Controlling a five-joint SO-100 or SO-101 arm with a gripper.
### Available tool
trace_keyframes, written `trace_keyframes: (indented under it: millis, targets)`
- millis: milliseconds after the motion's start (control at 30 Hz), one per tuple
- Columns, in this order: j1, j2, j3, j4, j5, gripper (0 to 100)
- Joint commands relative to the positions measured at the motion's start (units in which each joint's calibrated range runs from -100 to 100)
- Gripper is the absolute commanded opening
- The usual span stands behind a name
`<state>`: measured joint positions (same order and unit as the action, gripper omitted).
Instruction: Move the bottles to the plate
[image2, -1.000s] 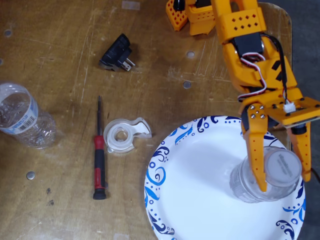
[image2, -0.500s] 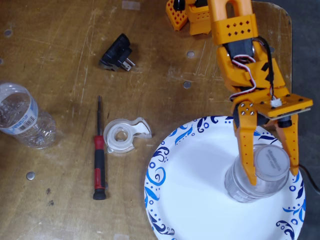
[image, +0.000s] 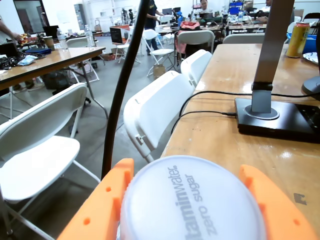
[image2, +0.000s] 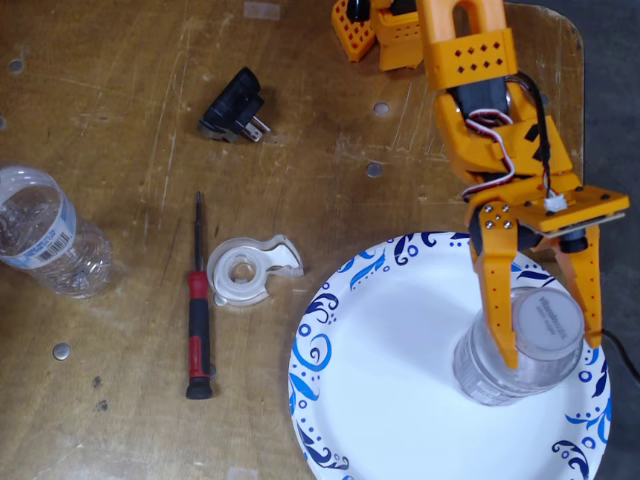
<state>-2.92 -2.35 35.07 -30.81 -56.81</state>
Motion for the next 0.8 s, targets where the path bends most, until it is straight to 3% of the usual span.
trace_keyframes:
  millis: [0,233,767]
  targets:
    - [0.38,-0.52,-0.12,-0.78,-0.1,9]
    - [-0.48,-0.77,-0.84,-0.78,-0.1,26]
    - [-1.67,-9.79,-2.55,3.83,-0.52,28]
